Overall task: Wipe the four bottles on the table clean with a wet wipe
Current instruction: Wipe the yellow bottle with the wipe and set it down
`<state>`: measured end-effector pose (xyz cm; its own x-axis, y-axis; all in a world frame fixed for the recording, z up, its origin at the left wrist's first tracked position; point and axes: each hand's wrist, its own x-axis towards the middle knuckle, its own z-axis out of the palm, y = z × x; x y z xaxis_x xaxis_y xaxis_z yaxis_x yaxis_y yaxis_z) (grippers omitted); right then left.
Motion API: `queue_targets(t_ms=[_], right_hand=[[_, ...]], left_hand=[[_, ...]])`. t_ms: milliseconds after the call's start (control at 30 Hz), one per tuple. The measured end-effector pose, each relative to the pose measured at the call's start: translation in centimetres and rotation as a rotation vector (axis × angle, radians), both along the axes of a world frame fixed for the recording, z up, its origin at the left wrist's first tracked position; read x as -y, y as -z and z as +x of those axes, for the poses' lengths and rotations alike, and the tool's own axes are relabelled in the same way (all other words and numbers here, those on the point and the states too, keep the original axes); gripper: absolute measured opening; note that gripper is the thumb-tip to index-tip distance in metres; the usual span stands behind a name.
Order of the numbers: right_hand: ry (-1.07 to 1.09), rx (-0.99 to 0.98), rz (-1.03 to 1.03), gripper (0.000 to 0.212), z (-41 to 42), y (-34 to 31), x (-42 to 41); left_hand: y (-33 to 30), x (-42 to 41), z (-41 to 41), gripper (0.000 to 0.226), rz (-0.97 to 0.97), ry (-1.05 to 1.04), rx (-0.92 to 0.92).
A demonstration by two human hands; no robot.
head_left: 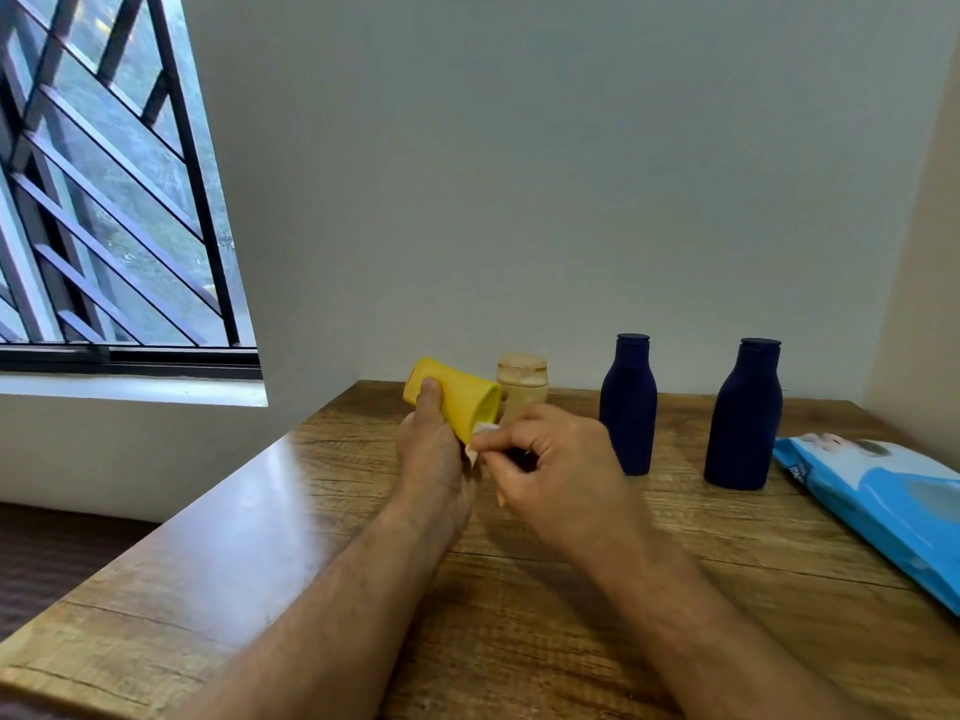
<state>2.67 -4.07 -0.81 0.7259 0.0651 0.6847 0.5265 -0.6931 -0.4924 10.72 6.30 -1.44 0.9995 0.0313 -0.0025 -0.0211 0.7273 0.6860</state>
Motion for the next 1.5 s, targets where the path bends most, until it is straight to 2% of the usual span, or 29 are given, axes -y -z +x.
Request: queue_targets(t_ms=[167, 300, 400, 500, 633, 667, 733, 800, 933, 1033, 1167, 1300, 1500], right_hand=[[0.011, 0.057, -0.037, 0.015, 0.0, -0.1, 0.1], [0.058, 0.152, 0.220, 0.014, -0.2, -1.0, 1.2], [0.056, 0.209, 0.343, 0.014, -0.3, -1.6, 1.9], [0.058, 0.262, 0.343, 0.014, -0.6, -1.7, 1.8], [0.080, 0.320, 0.460, 0.014, -0.8, -2.2, 2.1], [0.096, 0.331, 0.500, 0.015, -0.7, -2.3, 2.4], [0.126, 0.327, 0.551, 0.016, -0.5, -2.5, 2.9], [0.129, 0.315, 0.544, 0.015, -0.4, -2.5, 3.1], [0.081, 0.347, 0.419, 0.014, -0.9, -2.3, 2.4], [0.082, 0.343, 0.346, 0.014, -0.8, -2.1, 2.0], [0.093, 0.267, 0.218, 0.016, -0.5, -1.6, 1.8], [0.065, 0.206, 0.119, 0.015, -0.6, -0.9, 1.3], [-0.029, 0.263, -0.042, 0.017, -1.2, -0.8, 0.4]], left_hand=[[0.1, 0.2, -0.1, 0.058, -0.019, 0.058, 0.011], [-0.1, 0.4, -0.2, 0.047, 0.054, 0.012, 0.088], [0.0, 0.3, -0.9, 0.033, 0.355, -0.106, 0.311], [0.6, 1.1, -2.7, 0.035, 0.671, -0.084, 0.647], [0.8, 1.5, -3.6, 0.031, 0.851, -0.213, 0.837], [0.7, 1.3, -3.7, 0.038, 0.879, -0.254, 0.863], [0.7, 0.7, -3.2, 0.055, 0.918, -0.317, 0.876], [1.0, 0.3, -2.4, 0.058, 0.969, -0.379, 0.841], [1.4, -0.1, -1.1, 0.034, 1.098, -0.525, 0.809], [1.1, -0.1, -1.3, 0.033, 1.154, -0.591, 0.824], [1.1, -0.2, -1.7, 0.032, 1.146, -0.532, 0.831], [1.7, -0.5, -1.2, 0.012, 1.170, -0.521, 0.740], [1.8, -0.6, -1.2, 0.008, 1.179, -0.528, 0.754]])
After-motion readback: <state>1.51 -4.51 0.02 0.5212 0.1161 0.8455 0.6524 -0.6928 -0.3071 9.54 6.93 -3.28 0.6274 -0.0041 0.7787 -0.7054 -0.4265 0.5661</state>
